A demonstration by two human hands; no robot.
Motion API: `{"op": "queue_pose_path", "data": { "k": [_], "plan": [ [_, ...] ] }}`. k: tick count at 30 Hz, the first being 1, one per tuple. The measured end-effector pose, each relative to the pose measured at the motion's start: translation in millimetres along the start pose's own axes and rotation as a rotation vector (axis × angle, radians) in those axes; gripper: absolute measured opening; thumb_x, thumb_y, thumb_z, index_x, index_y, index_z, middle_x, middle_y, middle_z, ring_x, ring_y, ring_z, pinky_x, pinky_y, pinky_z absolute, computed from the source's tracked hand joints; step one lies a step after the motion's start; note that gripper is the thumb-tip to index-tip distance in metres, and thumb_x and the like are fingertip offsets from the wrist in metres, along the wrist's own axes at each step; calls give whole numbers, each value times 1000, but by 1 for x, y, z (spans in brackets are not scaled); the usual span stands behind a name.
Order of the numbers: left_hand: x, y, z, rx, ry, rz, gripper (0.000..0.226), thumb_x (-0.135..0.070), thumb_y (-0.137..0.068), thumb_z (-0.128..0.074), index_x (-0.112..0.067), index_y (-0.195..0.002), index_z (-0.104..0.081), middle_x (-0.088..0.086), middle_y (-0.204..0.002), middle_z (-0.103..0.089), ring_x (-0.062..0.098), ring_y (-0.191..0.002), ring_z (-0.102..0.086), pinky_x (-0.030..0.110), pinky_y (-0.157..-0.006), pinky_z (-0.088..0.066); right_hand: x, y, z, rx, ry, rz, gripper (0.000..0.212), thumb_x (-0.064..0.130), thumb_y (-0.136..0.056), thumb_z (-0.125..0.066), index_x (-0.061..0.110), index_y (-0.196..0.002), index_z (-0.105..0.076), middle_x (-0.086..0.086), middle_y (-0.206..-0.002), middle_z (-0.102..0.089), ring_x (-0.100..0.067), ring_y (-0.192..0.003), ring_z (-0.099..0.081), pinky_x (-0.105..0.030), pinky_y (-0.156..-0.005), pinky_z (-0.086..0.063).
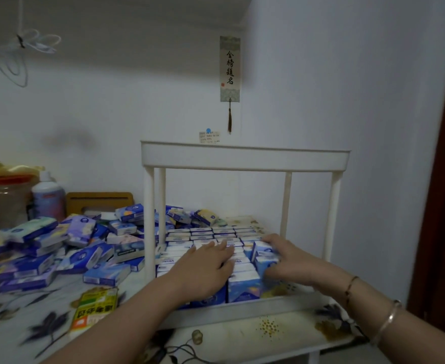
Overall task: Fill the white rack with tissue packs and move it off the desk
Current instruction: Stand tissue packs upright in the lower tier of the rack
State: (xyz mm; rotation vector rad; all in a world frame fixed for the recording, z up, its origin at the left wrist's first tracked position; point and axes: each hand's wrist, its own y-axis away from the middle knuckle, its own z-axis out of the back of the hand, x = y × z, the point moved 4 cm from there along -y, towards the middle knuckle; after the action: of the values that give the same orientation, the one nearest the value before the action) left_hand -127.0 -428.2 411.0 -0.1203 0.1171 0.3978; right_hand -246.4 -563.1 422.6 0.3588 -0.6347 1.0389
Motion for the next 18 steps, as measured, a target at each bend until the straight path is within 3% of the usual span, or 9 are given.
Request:
{"op": "queue_pose_path", "data": {
  "k": [2, 4, 6, 8, 11, 14, 18],
  "plan": [
    [0, 0, -1, 6, -24, -5, 51, -40, -104, -18, -29, -153, -12, -7, -161, -2, 15, -148, -3, 42, -120, -5, 5, 1, -11, 9, 73, 17, 83, 12, -77, -69, 19, -145, -22, 7, -114, -47, -3, -89, -54, -5, -71, -47],
    [-2, 2, -1, 17, -28, -14, 50, -39, -104, -16, -31, -153, -11, -8, -161, 0, 16, -148, -1, 42, -119, -3, 4, 0, -19, 88, 113, 5, 87, 14, -82, -66, 22, -149, -11, 11, -107, -46, 1, -81, -52, -1, -60, -42],
    [-4, 2, -1, 27, -21, -25, 49, -39, -104, -15, -35, -152, -10, -9, -160, 1, 16, -148, 1, 43, -119, -2, 2, -1, -17, 132, 182, -6, 92, 20, -84, -65, 25, -152, -3, 3, -129, -47, -5, -97, -54, -9, -78, -45],
    [-6, 3, 0, 31, -13, -31, 48, -40, -104, -14, -38, -151, -10, -10, -160, 2, 16, -148, 2, 44, -119, -2, 2, -2, -13, 159, 287, 6, 96, 27, -85, -64, 26, -152, 5, -3, -151, -29, -14, -120, -46, -19, -97, -40],
    [-7, 4, 1, 40, -6, -33, 47, -40, -104, -14, -39, -151, -10, -11, -160, 2, 16, -148, 3, 44, -118, -1, -1, -4, -13, 163, 449, 81, 100, 40, -85, -62, 25, -151, 12, -3, -160, 6, -22, -145, -15, -26, -113, -20],
    [-7, 5, 1, 42, -9, -37, 47, -41, -104, -14, -40, -151, -9, -11, -160, 2, 16, -148, 2, 44, -119, -1, -4, -7, -16, 94, 549, 127, 103, 50, -83, -62, 29, -151, 13, -3, -158, 22, -23, -147, 8, -34, -118, -9],
    [-7, 4, 2, 41, 8, -40, 47, -42, -103, -14, -41, -150, -12, -12, -160, 1, 17, -148, 1, 45, -119, -2, -6, -10, -19, 24, 539, 142, 104, 55, -80, -63, 31, -151, 9, 1, -159, 18, -20, -148, 2, -34, -120, -13]
  ]
}}
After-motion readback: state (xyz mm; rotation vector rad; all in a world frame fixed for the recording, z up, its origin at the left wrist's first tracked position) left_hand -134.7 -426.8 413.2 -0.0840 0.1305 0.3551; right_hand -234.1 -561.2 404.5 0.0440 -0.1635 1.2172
